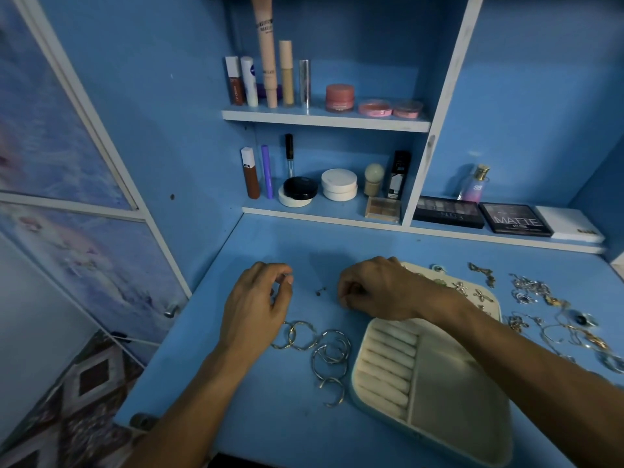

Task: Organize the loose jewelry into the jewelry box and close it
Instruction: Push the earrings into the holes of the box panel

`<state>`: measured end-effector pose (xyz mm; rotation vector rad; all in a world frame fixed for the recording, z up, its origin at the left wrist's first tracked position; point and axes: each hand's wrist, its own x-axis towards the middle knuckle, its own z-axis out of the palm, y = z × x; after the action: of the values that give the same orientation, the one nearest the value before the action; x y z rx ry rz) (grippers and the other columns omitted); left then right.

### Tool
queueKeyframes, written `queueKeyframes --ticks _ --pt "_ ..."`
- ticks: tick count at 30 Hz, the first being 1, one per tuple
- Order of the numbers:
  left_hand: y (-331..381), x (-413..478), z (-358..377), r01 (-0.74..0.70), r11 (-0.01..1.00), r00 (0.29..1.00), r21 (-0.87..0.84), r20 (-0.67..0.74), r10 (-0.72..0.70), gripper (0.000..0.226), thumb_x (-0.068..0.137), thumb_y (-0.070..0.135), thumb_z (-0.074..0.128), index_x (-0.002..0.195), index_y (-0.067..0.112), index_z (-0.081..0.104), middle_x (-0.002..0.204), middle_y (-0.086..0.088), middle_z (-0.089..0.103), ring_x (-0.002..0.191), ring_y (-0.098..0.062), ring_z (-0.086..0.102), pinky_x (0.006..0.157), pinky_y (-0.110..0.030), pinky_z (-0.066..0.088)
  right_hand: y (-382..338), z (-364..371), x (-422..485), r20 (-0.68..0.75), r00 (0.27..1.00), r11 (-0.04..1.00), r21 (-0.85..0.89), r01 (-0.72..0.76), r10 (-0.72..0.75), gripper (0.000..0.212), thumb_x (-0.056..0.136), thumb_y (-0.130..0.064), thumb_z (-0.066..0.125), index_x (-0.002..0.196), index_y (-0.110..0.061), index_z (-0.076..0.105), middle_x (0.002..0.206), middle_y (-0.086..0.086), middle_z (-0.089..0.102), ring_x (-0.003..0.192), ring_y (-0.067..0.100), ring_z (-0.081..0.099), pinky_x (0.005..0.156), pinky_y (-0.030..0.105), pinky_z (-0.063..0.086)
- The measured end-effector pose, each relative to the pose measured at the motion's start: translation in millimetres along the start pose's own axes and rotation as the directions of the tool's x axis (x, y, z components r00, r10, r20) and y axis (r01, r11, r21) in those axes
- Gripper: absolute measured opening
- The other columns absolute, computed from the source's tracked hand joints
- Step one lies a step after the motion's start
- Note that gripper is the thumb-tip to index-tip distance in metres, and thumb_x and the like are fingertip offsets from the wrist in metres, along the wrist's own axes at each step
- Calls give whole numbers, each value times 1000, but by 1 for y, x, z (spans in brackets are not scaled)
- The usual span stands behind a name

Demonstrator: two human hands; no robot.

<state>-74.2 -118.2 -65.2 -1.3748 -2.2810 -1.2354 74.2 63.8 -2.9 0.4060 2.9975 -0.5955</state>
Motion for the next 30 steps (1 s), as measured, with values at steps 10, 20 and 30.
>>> queueKeyframes --ticks 10,20,30 --pt "9 5 -1 -10 1000 999 9 46 10 22 96 31 56 111 20 67 96 16 59 86 -11 58 72 -23 50 27 -21 -28 -218 972 947 322 -12 86 19 86 -9 72 90 -28 71 86 -13 73 81 0 66 76 12 50" --pt "82 39 42 -90 990 949 -112 292 120 19 99 30 59 115 22 66 106 11 60 90 -8 57 83 -26 49 66 -36 -99 -309 928 947 303 -110 207 11 94 -20 69 97 -28 76 93 -16 72 88 0 64 76 8 47" --pt "105 57 93 -7 995 830 96 556 -48 64 87 72 22 104 28 65 102 -2 60 109 -26 52 92 -42 47 80 -18 -141 -260 931 933 317 -169 257 13 93 -20 70 101 -24 79 91 -23 65 79 -10 59 71 7 40"
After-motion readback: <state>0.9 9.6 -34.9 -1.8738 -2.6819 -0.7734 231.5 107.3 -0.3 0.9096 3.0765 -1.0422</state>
